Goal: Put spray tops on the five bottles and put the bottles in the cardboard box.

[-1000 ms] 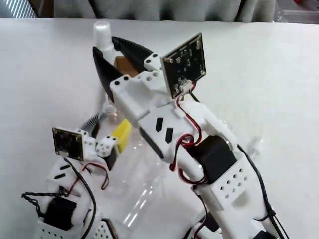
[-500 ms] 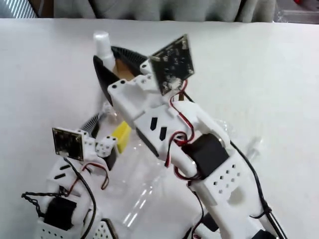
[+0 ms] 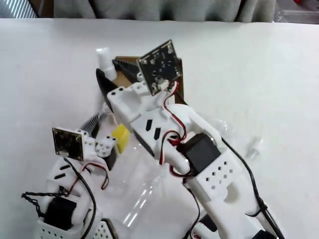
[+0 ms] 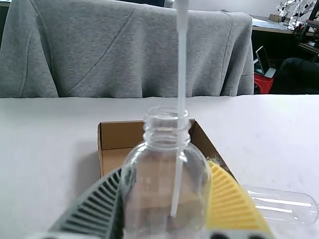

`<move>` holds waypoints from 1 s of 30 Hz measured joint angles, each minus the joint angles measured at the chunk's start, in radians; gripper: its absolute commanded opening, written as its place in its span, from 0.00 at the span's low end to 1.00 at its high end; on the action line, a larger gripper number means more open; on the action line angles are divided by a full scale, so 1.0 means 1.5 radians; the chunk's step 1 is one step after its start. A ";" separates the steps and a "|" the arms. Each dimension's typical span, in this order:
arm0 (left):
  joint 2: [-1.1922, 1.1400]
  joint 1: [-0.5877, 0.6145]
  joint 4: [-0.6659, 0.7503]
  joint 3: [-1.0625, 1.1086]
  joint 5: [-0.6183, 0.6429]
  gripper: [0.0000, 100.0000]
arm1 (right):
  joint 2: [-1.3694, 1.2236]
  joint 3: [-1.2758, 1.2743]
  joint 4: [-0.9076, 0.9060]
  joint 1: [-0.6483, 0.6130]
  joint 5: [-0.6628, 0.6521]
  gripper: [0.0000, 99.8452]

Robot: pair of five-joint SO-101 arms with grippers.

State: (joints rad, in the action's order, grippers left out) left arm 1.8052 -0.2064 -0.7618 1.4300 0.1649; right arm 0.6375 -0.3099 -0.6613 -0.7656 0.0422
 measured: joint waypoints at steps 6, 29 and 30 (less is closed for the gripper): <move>0.000 0.000 0.000 0.000 0.000 0.02 | 0.000 -0.035 0.000 -0.001 0.001 0.02; 0.000 -0.001 0.000 0.000 0.000 0.02 | 0.184 -0.163 0.000 -0.040 0.001 0.13; 0.000 -0.001 0.000 0.000 0.000 0.02 | 0.196 -0.159 0.000 -0.030 0.000 0.10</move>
State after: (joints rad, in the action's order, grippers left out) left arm 1.8052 -0.2079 -0.7618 1.4300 0.1649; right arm 0.9321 -0.5478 -0.6613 -0.8101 0.0422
